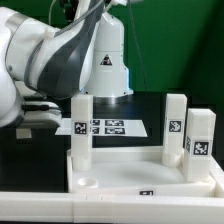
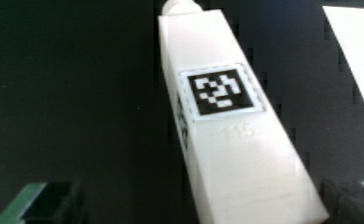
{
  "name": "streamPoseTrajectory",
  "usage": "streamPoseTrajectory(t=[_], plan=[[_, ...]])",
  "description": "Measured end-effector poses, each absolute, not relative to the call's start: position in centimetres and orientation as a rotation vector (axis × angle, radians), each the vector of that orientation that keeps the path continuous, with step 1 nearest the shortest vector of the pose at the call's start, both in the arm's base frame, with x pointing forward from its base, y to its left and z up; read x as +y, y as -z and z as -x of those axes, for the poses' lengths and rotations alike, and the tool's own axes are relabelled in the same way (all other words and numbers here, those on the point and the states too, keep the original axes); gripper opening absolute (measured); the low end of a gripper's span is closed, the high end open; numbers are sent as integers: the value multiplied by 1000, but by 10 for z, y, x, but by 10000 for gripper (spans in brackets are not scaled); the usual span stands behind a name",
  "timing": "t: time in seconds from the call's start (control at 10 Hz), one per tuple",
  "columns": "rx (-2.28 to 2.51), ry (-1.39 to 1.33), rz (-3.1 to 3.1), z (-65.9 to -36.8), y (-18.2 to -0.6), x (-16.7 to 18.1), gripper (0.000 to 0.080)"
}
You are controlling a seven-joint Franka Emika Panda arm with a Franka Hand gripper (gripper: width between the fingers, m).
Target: Assemble desk
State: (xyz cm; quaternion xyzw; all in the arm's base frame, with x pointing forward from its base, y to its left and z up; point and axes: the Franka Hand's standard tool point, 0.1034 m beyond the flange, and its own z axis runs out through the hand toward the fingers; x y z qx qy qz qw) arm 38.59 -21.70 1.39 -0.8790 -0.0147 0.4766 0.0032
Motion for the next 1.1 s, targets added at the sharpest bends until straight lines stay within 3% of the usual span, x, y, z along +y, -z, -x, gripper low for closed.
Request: streamPoseTrajectory(t=[0.1, 0.3, 0.8, 1.1], plan=[[-47, -1494, 2756, -386, -14, -217, 634], [-48, -1494, 2756, -386, -14, -216, 282], [-173, -1421, 2759, -389, -20, -210, 287], [-314, -1246, 2738, -392, -71, -206, 287]])
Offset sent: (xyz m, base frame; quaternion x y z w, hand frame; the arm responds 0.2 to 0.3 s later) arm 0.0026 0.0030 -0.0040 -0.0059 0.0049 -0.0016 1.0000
